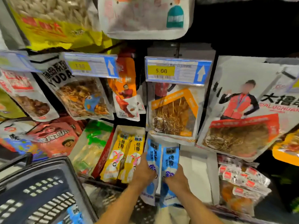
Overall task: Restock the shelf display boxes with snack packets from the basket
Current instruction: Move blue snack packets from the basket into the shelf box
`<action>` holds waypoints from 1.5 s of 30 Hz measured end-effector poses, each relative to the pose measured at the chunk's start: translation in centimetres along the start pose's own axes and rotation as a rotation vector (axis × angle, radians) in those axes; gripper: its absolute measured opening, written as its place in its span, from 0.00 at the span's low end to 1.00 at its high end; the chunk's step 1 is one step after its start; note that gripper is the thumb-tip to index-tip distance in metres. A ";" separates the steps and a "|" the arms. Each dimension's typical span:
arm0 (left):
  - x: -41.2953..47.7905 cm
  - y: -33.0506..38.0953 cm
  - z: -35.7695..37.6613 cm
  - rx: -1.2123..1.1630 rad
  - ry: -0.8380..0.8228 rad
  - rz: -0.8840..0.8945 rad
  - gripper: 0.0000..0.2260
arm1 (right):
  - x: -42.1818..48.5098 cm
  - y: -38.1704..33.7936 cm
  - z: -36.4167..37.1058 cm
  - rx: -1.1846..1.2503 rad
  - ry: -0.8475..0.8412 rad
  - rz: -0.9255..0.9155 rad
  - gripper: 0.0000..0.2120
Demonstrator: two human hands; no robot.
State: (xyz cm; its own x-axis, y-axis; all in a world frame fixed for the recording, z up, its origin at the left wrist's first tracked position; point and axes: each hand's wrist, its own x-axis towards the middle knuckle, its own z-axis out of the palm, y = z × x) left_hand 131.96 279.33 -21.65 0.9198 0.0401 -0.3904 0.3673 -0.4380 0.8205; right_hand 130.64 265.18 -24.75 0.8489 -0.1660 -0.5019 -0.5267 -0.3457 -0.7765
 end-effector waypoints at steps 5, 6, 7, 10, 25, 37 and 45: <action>3.6 -2.1 1.6 0.143 -0.030 -0.044 0.24 | 4.6 0.8 2.6 -0.238 -0.022 0.000 0.39; 4.4 -2.6 1.8 0.148 -0.021 -0.073 0.20 | 5.2 0.8 3.0 -0.272 -0.017 -0.011 0.39; 5.1 -2.9 1.9 0.153 -0.017 -0.088 0.18 | 5.5 0.4 3.4 -0.286 -0.014 -0.024 0.38; 7.5 -3.7 2.0 0.210 -0.006 -0.046 0.16 | 7.5 0.6 4.2 -0.356 -0.011 -0.034 0.40; 9.2 -8.8 5.5 1.369 -0.405 0.160 0.30 | 10.5 6.4 4.5 -1.446 -0.240 -0.445 0.37; 10.3 -10.9 6.1 1.540 -0.433 0.187 0.26 | 11.2 6.7 4.5 -1.626 -0.216 -0.468 0.34; 10.8 -11.6 6.9 1.476 -0.426 0.117 0.27 | 12.2 7.0 6.4 -1.535 -0.166 -0.393 0.29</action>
State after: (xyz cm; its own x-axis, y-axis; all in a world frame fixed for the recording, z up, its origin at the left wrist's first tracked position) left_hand 136.64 278.63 -38.27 0.7320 -0.1952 -0.6528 -0.3972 -0.9007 -0.1761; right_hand 137.06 266.63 -38.73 0.8468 0.2170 -0.4856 0.3447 -0.9192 0.1904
